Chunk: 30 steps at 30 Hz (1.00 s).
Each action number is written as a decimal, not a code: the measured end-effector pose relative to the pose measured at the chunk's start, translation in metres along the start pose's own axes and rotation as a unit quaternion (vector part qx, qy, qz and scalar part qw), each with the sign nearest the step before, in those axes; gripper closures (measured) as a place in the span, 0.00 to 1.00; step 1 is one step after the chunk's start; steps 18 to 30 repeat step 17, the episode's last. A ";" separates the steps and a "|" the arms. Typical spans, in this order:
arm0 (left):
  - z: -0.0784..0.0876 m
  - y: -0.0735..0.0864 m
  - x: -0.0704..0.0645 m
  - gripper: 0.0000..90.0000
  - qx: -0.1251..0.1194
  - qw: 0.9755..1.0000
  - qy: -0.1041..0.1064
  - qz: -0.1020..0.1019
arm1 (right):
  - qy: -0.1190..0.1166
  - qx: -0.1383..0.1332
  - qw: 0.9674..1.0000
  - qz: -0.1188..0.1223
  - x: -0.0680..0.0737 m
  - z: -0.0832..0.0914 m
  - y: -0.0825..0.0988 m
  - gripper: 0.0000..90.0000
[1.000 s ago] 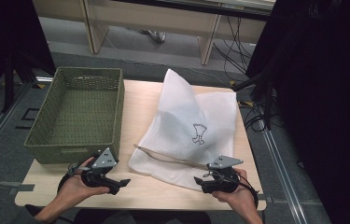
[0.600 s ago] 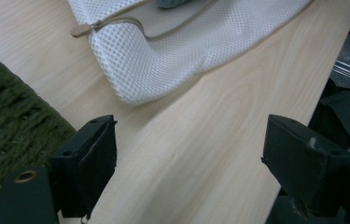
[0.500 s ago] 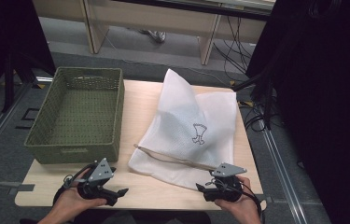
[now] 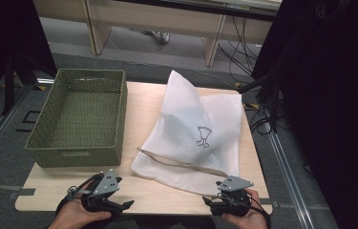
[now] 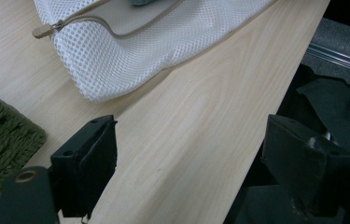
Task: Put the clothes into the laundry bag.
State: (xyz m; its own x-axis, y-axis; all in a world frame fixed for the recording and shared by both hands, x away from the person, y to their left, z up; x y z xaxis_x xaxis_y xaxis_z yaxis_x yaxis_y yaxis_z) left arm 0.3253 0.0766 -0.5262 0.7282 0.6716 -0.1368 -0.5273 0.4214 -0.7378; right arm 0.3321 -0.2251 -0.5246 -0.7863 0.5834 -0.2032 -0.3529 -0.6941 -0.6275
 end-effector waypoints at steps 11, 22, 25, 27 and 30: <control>0.000 0.000 0.002 0.19 0.001 1.000 -0.003 0.002 | -0.010 0.005 1.000 0.010 0.004 -0.003 0.001 0.33; 0.000 -0.001 0.004 0.19 -0.002 1.000 -0.003 -0.001 | -0.009 0.004 1.000 0.012 0.004 -0.003 0.001 0.33; 0.000 -0.001 0.004 0.19 -0.002 1.000 -0.003 -0.001 | -0.009 0.004 1.000 0.012 0.004 -0.003 0.001 0.33; 0.000 -0.001 0.004 0.19 -0.002 1.000 -0.003 -0.001 | -0.009 0.004 1.000 0.012 0.004 -0.003 0.001 0.33; 0.000 -0.001 0.004 0.19 -0.002 1.000 -0.003 -0.001 | -0.009 0.004 1.000 0.012 0.004 -0.003 0.001 0.33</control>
Point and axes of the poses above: each handheld gripper's, and its own axes: z roughly backward along the jaws, y roughly out of its underside, x roughly to its left, the point moved 9 cm from there along -z, roughly forward along the jaws, and after that the axes turned 12 degrees about z, right-handed, at the moved point
